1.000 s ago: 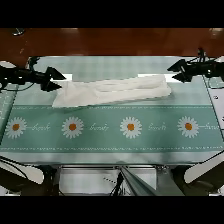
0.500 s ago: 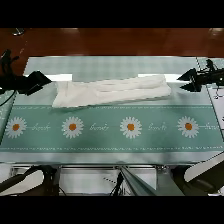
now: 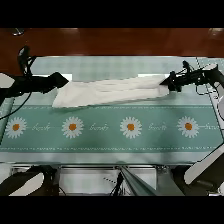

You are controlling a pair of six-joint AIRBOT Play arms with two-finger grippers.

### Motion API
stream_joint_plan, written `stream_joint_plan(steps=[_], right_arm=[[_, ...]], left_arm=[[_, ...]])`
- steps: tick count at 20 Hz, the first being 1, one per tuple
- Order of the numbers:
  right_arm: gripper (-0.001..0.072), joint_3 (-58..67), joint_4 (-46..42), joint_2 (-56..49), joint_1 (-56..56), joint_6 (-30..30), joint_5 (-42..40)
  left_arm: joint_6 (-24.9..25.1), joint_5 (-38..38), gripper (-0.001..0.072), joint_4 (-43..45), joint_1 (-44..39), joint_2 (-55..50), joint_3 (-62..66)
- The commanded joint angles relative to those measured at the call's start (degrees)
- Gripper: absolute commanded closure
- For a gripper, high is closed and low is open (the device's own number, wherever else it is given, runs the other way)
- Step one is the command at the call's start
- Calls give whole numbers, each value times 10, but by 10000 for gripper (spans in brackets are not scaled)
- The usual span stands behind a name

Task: Fold the shirts.

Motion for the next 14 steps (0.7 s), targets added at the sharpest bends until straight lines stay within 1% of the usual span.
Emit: stream_joint_plan(steps=[1,2,5,7,9,11,14], right_arm=[[686,5,16,11,20,-4,37],[686,5,-2,30,17,0,41],[686,-4,-89,113,9,17,52],[686,-45,-115,192,2,15,51],[686,-115,-123,278,-12,5,42],[686,-207,-131,381,-18,-11,33],[686,-335,-133,530,-17,-6,18]], left_arm=[[1,14,588,-1,-30,0,-2],[1,9,680,-6,-32,0,-2],[2,-14,680,-24,-47,0,-2],[2,-17,681,-24,-81,-1,-2],[-44,-15,681,-24,-115,-12,-2],[-50,-8,681,-24,-153,-35,0],[-50,7,682,-26,-235,-96,38]])
